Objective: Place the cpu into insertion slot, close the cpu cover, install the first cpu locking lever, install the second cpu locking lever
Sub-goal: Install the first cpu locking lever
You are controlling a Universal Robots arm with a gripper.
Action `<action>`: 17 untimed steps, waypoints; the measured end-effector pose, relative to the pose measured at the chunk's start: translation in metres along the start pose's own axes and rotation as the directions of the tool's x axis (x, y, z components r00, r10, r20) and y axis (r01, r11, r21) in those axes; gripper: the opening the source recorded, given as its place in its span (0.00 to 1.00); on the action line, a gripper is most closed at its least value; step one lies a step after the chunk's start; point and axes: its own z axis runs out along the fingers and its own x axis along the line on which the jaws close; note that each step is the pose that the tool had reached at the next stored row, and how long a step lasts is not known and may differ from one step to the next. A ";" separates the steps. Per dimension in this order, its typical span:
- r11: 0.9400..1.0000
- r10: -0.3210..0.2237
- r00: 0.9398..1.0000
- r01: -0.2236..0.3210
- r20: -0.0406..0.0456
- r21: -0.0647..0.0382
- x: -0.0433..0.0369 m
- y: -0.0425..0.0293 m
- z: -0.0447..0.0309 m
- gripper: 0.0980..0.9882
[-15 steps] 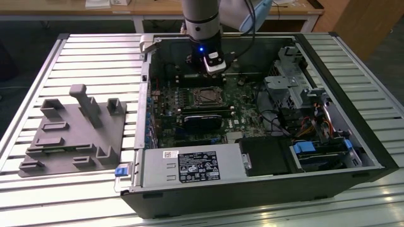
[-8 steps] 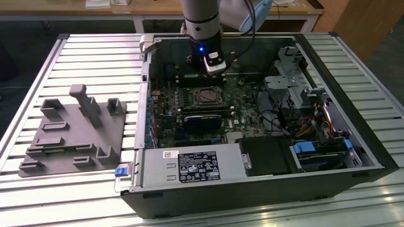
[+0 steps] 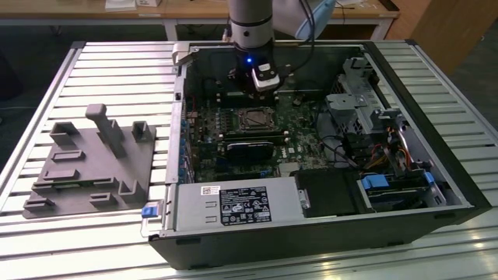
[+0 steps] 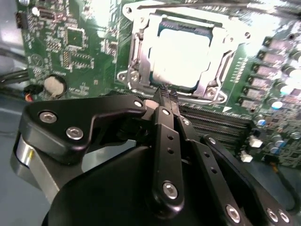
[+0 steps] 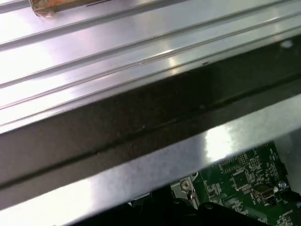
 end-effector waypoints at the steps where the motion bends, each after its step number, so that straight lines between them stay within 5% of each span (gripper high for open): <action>1: 1.000 -0.001 1.000 0.001 -0.006 0.012 -0.0007 0.0002 0.0001 0.01; 4: 0.999 -0.004 1.000 0.004 -0.013 0.042 -0.0022 0.0000 0.0003 0.01; 6: 0.999 -0.005 1.000 0.005 -0.011 0.051 -0.0029 -0.0017 0.0002 0.01; 17: 0.998 -0.006 1.000 0.006 -0.007 0.063 -0.0110 -0.0226 -0.0001 0.01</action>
